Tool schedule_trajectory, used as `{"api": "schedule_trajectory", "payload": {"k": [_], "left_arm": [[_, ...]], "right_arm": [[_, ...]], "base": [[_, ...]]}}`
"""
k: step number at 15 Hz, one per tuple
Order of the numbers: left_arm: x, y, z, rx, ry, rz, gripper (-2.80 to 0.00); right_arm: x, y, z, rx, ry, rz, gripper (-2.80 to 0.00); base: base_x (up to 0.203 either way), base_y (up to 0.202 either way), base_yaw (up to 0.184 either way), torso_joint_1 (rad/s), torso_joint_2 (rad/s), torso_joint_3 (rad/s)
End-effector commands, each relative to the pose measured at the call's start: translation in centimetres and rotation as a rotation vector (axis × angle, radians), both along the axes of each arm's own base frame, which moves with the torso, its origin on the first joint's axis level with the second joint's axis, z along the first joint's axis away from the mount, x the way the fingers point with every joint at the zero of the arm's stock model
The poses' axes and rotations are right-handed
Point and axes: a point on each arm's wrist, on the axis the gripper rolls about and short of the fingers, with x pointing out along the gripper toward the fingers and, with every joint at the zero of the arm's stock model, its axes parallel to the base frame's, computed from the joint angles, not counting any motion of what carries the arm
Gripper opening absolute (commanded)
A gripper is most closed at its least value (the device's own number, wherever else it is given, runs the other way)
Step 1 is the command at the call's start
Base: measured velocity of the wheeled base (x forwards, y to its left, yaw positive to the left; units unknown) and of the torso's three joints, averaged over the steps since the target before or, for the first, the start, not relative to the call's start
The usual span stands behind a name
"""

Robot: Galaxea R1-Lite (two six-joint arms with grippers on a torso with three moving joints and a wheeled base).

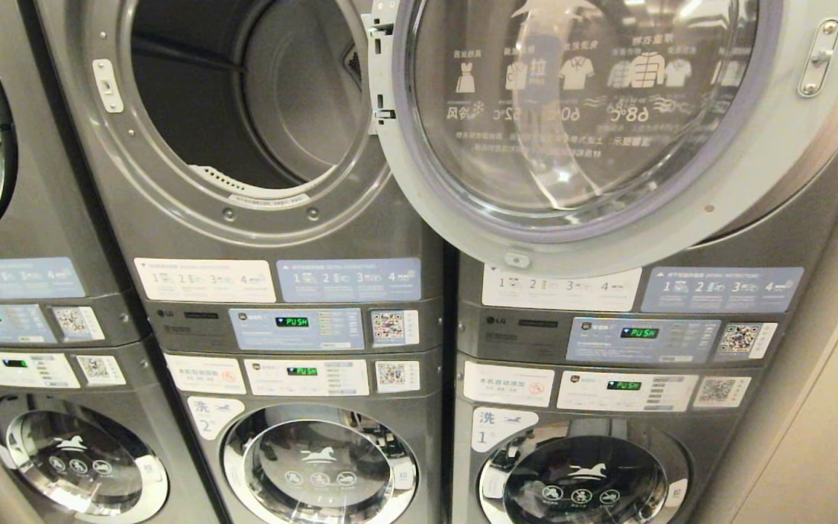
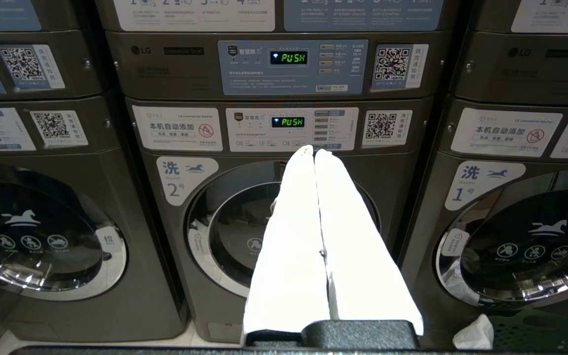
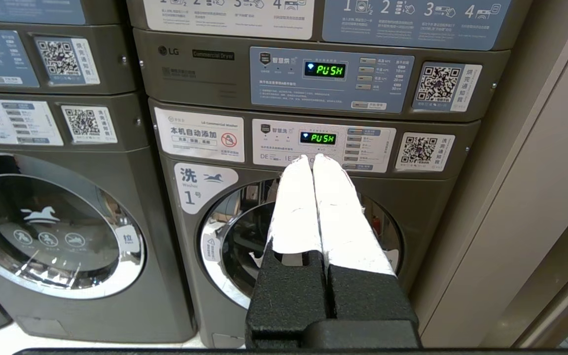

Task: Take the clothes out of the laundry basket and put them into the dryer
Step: Take the clothes out of the basket

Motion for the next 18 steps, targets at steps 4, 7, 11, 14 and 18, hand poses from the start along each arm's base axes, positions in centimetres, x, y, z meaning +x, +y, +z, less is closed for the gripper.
{"api": "schedule_trajectory", "payload": {"k": [4, 7, 11, 14, 18], "left_arm": [[-0.01, 0.0, 0.01, -0.001, -0.003, 0.0, -2.8], [0.0, 0.0, 0.0, -0.001, -0.001, 0.0, -2.8], [-0.01, 0.0, 0.0, -0.001, -0.002, 0.0, -2.8], [0.0, 0.0, 0.01, -0.001, -0.002, 0.0, -2.8], [-0.01, 0.0, 0.0, 0.0, -0.002, 0.0, -2.8]], "right_arm": [[0.0, 0.0, 0.0, -0.001, -0.001, 0.001, -2.8], [0.0, 0.0, 0.0, -0.001, -0.001, 0.001, -2.8], [0.0, 0.0, 0.0, -0.001, -0.001, 0.001, -2.8], [0.0, 0.0, 0.0, -0.001, -0.001, 0.001, -2.8], [0.0, 0.0, 0.0, -0.001, -0.001, -0.001, -2.8]], "base": [[0.0, 0.0, 0.0, -0.067, 0.13, 0.067], [0.0, 0.0, 0.0, -0.059, 0.13, 0.061], [0.0, 0.0, 0.0, -0.058, 0.12, 0.064], [0.0, 0.0, 0.0, -0.059, 0.12, 0.066], [0.0, 0.0, 0.0, -0.057, 0.12, 0.064]]}}
